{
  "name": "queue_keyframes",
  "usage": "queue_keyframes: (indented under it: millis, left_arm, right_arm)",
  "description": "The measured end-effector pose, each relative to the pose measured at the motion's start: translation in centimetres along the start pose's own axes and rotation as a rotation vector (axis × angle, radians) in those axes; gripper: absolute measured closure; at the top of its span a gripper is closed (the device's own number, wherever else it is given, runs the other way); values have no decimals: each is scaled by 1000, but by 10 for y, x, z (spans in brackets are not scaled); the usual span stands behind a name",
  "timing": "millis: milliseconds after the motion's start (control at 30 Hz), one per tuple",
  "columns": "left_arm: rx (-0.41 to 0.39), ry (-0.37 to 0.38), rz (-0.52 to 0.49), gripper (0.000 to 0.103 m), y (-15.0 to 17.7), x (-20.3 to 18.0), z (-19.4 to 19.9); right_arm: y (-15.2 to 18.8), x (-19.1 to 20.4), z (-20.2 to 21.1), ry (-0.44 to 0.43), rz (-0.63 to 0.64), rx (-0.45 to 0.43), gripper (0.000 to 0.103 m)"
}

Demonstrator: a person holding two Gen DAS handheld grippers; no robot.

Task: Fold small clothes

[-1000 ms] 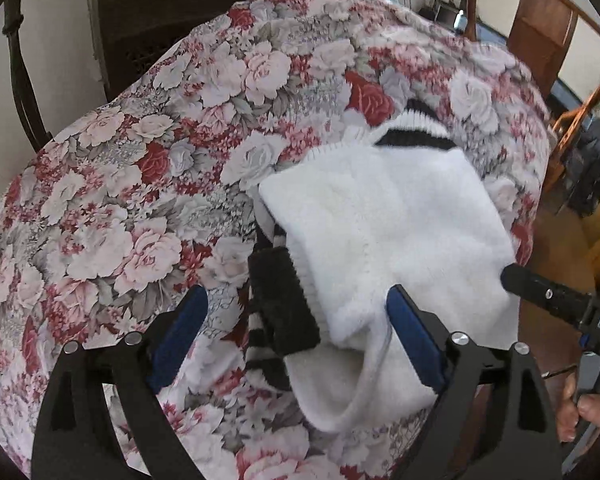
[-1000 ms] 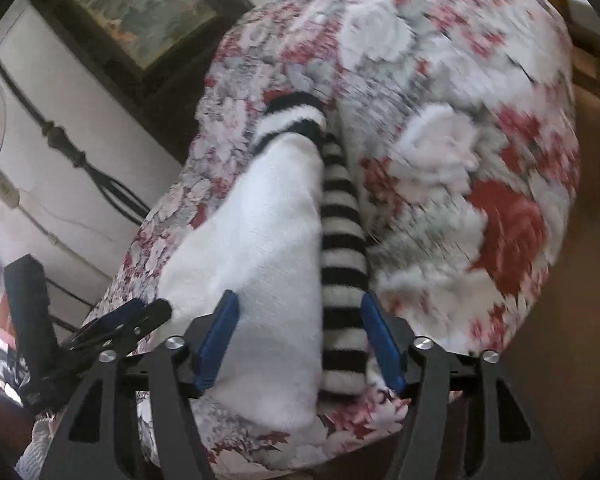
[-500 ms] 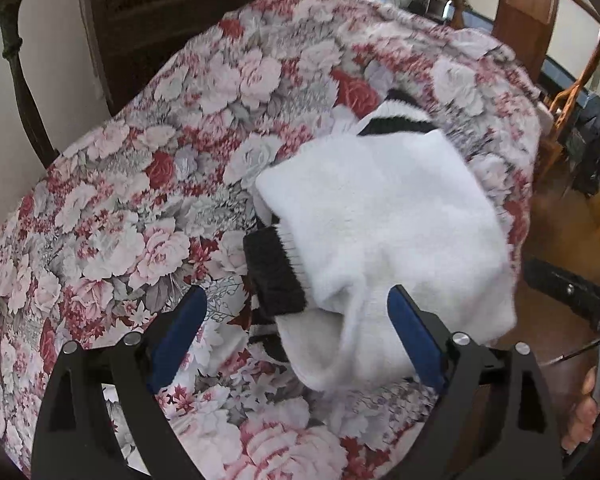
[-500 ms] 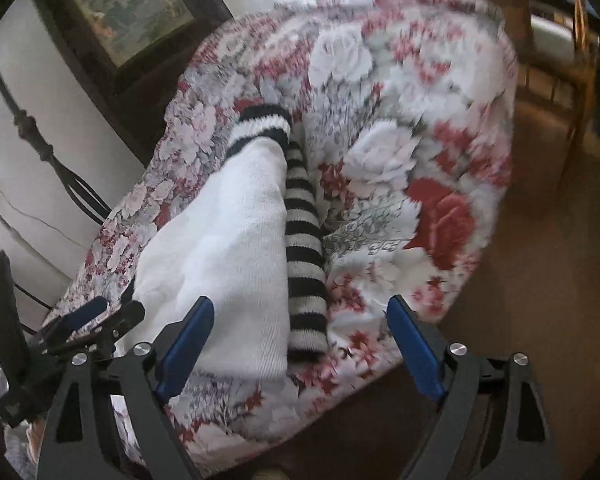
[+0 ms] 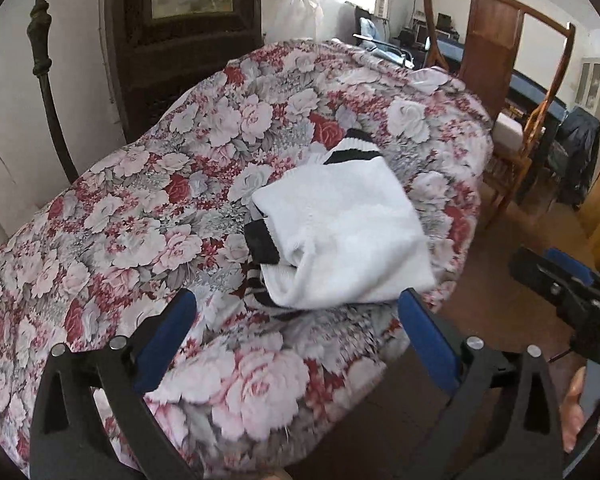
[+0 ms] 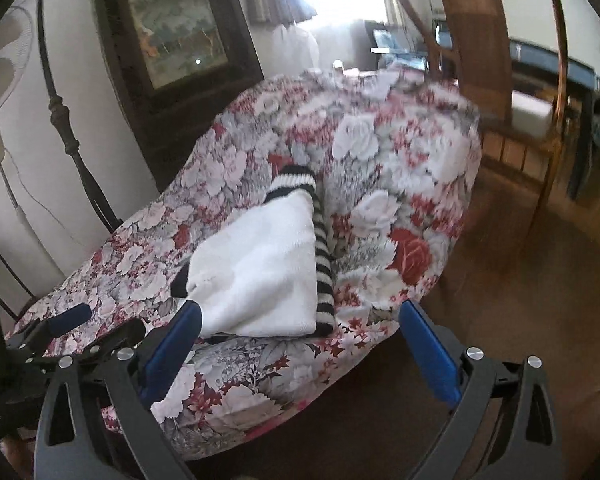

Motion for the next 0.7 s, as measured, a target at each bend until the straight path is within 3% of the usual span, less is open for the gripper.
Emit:
queue_keyframes:
  millis: [167, 300, 700]
  left_arm:
    - [58, -8, 1, 5, 14, -2, 8]
    - [33, -70, -29, 5, 17, -4, 22]
    - [-3, -67, -8, 5, 1, -8, 47]
  right_arm:
    - [0, 8, 17, -58, -25, 1, 4]
    - [-2, 12, 30, -77, -25, -6, 4]
    - [-16, 11, 56, -82, -16, -43, 4]
Point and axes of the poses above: each gripper's, at about its wrist camera, not at the fingertips, and z roughly against the way its jaws point, x to its left, y to its underside, the point moved 7 cm from there along -z, roughly the way its jaws point, and after that the axes turned 1 degree about x, right-handed, at the moved point
